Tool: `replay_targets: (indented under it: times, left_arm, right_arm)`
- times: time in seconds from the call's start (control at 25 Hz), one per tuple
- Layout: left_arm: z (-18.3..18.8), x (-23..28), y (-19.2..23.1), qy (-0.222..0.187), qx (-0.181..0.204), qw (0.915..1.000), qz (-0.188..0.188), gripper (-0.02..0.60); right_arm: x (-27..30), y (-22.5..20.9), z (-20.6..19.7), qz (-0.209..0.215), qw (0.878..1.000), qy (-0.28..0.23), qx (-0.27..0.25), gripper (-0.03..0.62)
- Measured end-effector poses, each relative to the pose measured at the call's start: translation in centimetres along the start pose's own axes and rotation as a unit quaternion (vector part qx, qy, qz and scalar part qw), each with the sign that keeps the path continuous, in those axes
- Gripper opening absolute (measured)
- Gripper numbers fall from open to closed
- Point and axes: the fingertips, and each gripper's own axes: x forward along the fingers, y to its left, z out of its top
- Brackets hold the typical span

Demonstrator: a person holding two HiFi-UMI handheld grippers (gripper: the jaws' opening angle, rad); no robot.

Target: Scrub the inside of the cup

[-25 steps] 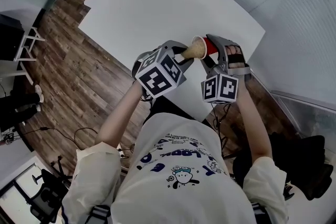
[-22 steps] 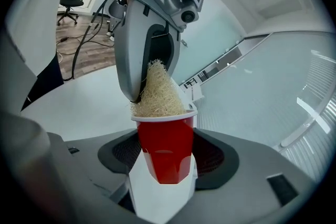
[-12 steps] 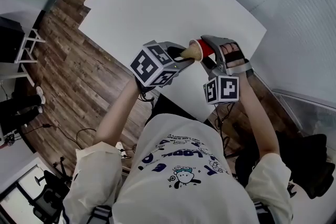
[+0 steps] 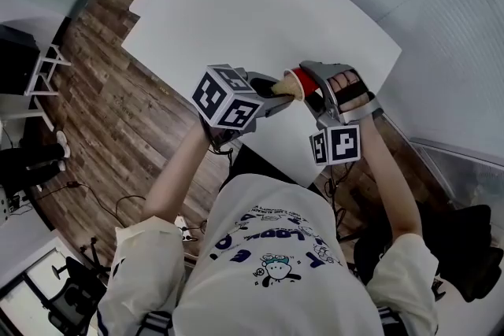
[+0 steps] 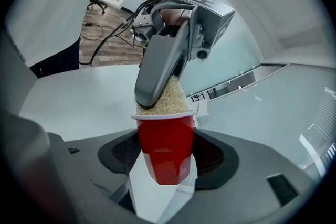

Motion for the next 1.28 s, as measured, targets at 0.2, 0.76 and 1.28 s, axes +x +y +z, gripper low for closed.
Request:
replay_targets:
  times: [0.2,0.76,1.28]
  left_arm:
    - [-0.4,0.6,0.1,0.007,0.000,1.0000,0.005,0.121]
    - [-0.5,0.3,0.8,0.055,0.123,0.9879,0.077,0.118]
    - [-1.7,0.5,0.6,0.090,0.194,0.9715,0.102,0.117]
  right_arm:
    - [0.1,0.7,0.0,0.003,0.999,0.006,-0.039,0.299]
    - [0.8,0.9,0.7,0.057,0.998,0.001,-0.010,0.298]
    - [0.9,2.2,1.2,0.120,0.992,-0.002,0.044,0.298]
